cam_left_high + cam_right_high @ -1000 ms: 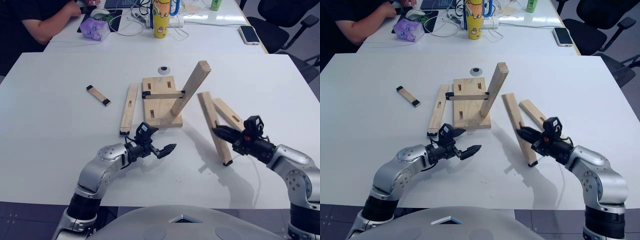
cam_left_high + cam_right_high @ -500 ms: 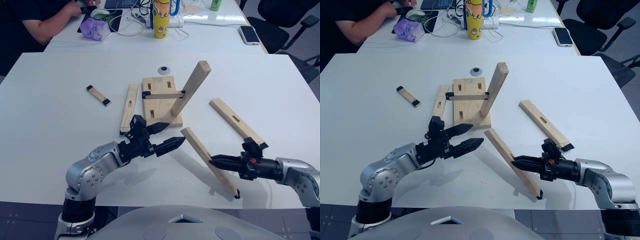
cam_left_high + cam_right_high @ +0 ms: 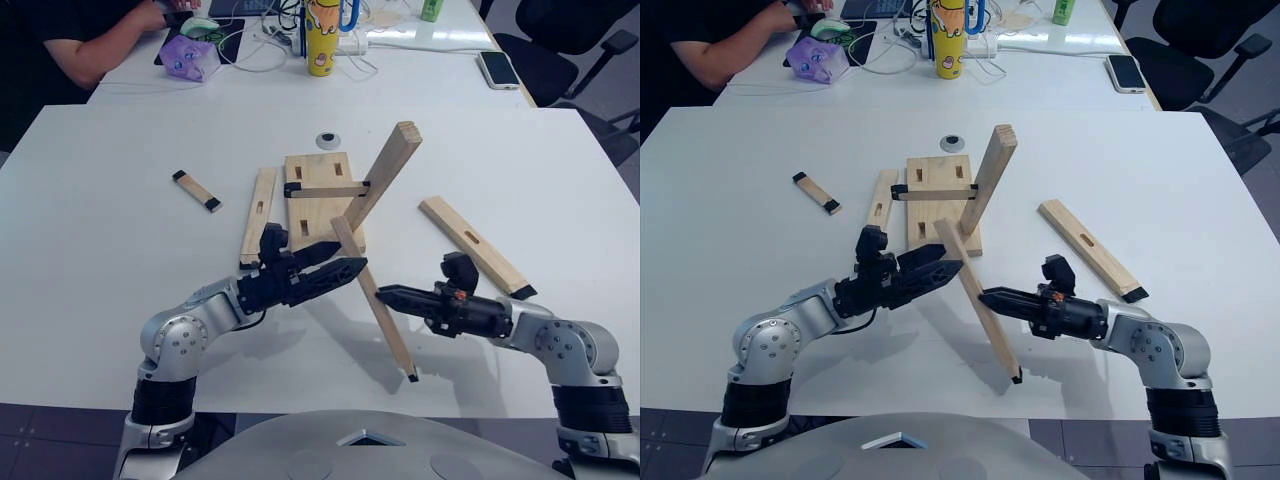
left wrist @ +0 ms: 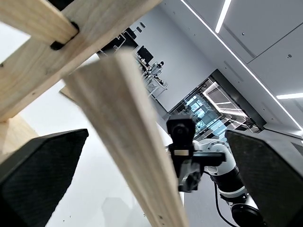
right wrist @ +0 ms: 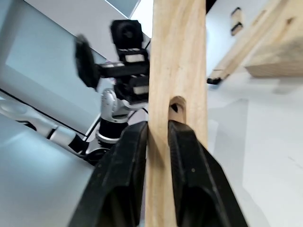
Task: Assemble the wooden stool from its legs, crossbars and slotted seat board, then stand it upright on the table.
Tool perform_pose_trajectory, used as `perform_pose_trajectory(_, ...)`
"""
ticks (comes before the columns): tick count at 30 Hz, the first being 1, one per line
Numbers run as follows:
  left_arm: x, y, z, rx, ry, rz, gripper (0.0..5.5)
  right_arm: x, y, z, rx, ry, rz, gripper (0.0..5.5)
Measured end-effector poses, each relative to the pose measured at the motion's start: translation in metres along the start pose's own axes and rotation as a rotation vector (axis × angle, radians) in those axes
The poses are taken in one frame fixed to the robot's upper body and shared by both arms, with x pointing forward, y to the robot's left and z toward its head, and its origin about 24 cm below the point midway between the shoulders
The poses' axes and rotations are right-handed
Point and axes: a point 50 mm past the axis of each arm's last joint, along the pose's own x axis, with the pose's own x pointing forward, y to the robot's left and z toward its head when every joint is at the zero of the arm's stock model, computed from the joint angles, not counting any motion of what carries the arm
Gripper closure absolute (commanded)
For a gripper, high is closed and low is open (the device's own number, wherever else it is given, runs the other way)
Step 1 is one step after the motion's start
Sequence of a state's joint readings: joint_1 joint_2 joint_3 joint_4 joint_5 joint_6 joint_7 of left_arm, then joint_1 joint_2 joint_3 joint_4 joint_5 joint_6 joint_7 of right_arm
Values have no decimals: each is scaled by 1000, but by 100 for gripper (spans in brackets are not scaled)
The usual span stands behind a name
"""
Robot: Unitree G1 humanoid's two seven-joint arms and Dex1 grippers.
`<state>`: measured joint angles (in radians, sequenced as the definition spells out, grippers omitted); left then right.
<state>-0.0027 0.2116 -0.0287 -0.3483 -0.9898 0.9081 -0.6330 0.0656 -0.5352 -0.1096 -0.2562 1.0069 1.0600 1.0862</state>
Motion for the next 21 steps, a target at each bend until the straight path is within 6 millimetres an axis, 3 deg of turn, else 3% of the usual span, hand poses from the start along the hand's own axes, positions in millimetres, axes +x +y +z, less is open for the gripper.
perform_pose_trajectory(7, -3, 4, 0, -13, 21, -1, 10, 12, 14, 0, 52, 15, 78, 492)
perform_pose_trajectory(21, -8, 0, 5, -23, 95, -68, 208, 17, 13, 11, 30, 36, 84, 492)
